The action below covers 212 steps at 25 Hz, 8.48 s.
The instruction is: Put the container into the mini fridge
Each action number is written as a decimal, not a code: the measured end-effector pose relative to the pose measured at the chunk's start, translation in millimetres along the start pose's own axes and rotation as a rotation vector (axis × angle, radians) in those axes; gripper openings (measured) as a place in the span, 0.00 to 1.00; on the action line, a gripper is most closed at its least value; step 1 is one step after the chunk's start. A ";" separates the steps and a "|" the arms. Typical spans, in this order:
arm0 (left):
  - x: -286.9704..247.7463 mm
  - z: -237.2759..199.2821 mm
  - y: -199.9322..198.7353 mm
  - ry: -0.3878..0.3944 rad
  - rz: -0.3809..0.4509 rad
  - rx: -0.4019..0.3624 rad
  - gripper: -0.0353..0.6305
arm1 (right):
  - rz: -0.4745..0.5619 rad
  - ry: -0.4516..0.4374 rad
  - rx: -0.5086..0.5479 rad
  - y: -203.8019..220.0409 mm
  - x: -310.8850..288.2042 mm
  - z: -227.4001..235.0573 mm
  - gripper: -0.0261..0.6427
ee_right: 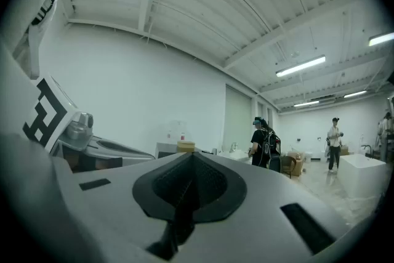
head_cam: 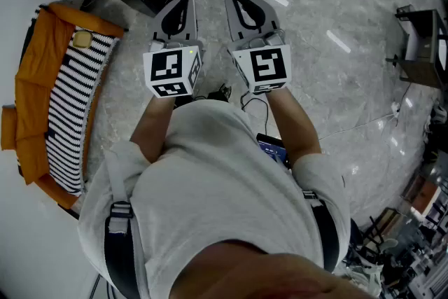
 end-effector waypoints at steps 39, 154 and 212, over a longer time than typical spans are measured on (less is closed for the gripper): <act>-217.4 -191.4 12.1 -0.132 -0.068 -0.007 0.07 | -0.222 -0.337 0.251 32.5 -312.1 55.0 0.10; -271.5 -272.3 14.2 -0.982 -0.176 0.250 0.07 | -0.256 -1.324 1.392 52.0 -531.5 36.5 0.12; -323.8 -204.0 373.9 -1.539 -0.052 0.727 0.07 | -0.427 -1.502 1.210 399.7 -527.5 41.2 0.12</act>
Point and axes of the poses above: the fingertips, and each gripper's own axes: x backward along the fingers, z to its right, y out of its underside, the point moved 3 cm from there along x, backward along the fingers, and after that the axes turned 11 degrees about -y, right-handed, at the moved point
